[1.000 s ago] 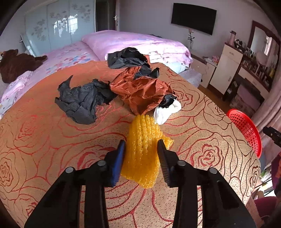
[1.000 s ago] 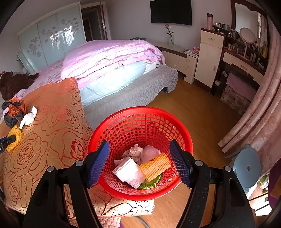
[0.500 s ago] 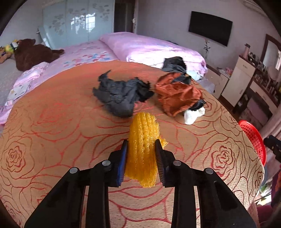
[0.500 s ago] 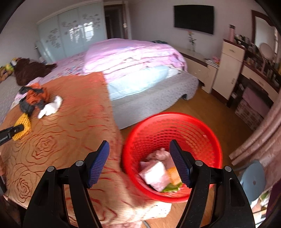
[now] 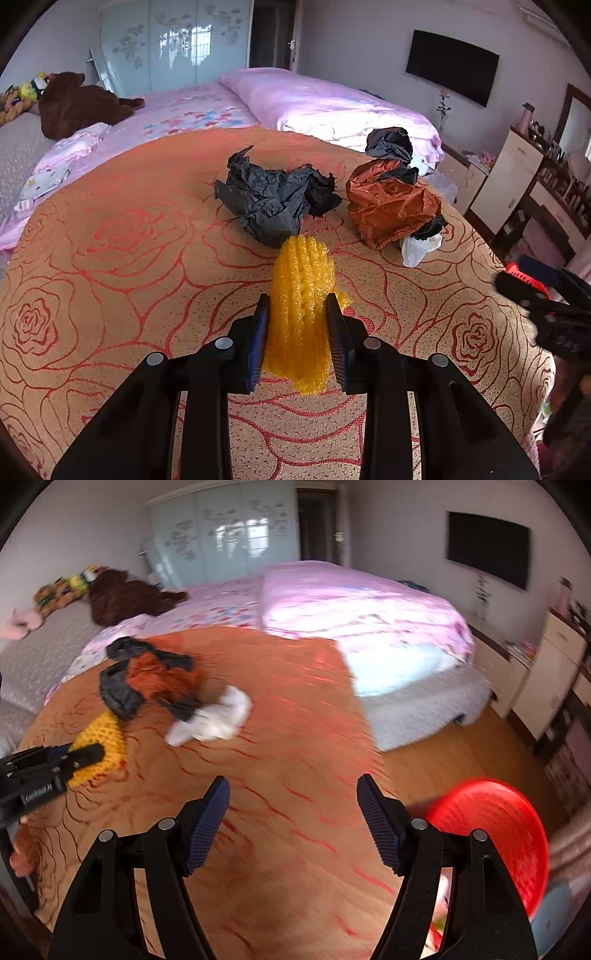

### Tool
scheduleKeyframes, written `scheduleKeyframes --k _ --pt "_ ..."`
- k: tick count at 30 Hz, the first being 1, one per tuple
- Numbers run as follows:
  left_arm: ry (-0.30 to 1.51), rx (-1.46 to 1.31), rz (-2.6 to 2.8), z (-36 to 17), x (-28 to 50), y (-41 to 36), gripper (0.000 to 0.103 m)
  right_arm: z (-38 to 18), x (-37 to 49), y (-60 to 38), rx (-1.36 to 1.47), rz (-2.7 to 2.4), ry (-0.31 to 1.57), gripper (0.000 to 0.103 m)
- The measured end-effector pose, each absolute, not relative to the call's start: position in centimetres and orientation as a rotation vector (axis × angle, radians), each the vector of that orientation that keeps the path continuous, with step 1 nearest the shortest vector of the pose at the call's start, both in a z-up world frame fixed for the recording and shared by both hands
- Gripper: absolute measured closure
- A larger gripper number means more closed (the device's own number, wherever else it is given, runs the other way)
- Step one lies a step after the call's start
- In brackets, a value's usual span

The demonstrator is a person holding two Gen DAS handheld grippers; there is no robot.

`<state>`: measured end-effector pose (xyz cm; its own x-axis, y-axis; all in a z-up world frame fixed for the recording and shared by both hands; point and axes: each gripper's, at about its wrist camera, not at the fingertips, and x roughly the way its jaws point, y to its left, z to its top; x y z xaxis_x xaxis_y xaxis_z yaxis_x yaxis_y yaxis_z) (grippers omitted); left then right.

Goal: Collect trash
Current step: 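Grasp the white tissue with the right tool while the left holds the foam net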

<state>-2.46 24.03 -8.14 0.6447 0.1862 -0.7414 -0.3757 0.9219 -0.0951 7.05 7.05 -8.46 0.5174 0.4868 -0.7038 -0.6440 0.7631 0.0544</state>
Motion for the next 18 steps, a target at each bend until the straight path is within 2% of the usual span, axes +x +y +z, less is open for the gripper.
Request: scheduleKeyframes --k 6,14,16,18 --pt "0.808 -0.267 0.310 -8.2 -2.6 24.4 0.074 -8.7 7.8 12.0 -0.335 0.766 0.741 0.016" --pt "0.809 -0.281 0.302 -8.3 -2.6 24.8 0.075 -9.1 9.7 15.5 -0.414 0.792 0.762 0.017" --pt "0.807 -0.281 0.301 -8.3 -2.6 24.8 0.075 -9.3 10.2 15.8 -0.402 0.791 0.777 0.024" --pt "0.806 -0.281 0.301 -8.4 -2.6 24.9 0.075 -9.7 10.9 16.1 -0.392 0.808 0.817 0.041"
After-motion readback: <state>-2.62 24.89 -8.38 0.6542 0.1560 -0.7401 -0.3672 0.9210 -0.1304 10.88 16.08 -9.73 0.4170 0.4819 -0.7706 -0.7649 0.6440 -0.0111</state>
